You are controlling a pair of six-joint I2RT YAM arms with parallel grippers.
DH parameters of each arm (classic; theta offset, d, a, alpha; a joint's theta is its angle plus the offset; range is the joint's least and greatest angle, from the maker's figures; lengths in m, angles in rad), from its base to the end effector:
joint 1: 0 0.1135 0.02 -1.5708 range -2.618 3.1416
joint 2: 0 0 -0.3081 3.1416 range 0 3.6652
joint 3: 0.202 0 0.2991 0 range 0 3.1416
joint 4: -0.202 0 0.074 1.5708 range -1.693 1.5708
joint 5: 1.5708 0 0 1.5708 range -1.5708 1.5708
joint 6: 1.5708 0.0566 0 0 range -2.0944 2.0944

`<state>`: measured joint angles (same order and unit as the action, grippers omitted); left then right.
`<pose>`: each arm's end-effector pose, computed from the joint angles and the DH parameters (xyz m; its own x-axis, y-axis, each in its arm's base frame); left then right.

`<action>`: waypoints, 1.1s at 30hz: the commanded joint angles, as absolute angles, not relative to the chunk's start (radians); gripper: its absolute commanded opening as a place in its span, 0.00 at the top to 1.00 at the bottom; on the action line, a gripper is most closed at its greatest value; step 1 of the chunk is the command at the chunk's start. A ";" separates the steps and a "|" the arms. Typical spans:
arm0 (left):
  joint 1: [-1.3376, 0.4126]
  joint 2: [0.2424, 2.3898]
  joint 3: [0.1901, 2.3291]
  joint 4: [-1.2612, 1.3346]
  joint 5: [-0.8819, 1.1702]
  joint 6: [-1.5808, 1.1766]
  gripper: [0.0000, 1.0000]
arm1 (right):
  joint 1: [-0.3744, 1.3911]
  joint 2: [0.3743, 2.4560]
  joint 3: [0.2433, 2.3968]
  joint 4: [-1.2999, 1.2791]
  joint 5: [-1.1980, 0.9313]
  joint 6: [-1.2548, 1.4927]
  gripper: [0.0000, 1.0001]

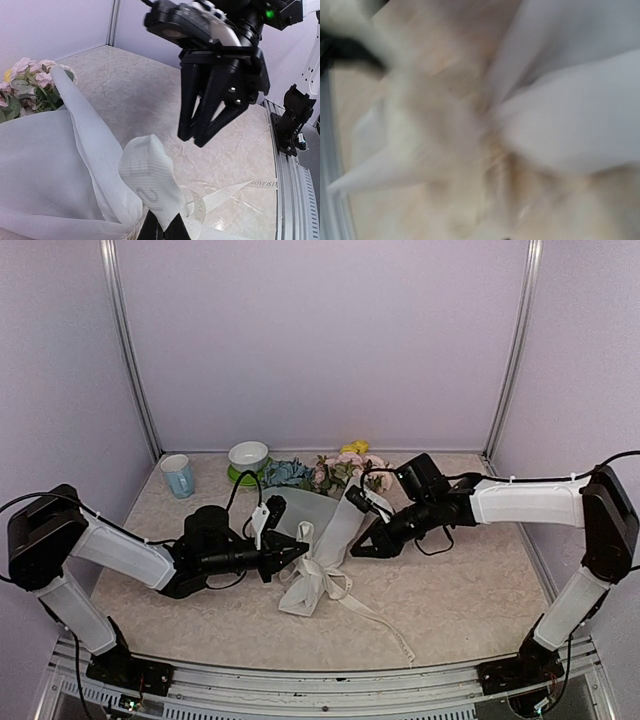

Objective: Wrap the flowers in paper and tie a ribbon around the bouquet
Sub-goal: Cross the half-tied ribbon over the folded bouquet.

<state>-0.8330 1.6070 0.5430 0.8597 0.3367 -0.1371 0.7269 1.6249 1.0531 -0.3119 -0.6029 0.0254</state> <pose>0.2220 -0.2720 0.1685 -0.2604 0.0947 -0.9609 0.8888 0.4123 -0.2002 0.2716 0.2845 0.2198 -0.5982 -0.5040 -0.6230 -0.8012 0.3894 0.4543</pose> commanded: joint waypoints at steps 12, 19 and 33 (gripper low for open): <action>-0.839 1.570 0.539 0.844 0.345 -0.115 1.00 | 0.841 1.831 1.094 -0.122 -0.490 0.128 1.00; -0.839 1.584 0.546 0.847 0.344 -0.115 1.00 | 0.887 1.742 1.038 -0.111 -0.417 0.206 1.00; -0.837 1.583 0.548 0.843 0.353 -0.115 1.00 | 0.919 1.766 0.960 -0.001 -0.411 0.293 0.68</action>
<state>-0.8330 1.5856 0.5430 0.8429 0.3401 -0.1265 0.9096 1.7523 0.9627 -0.0391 -0.4267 0.2710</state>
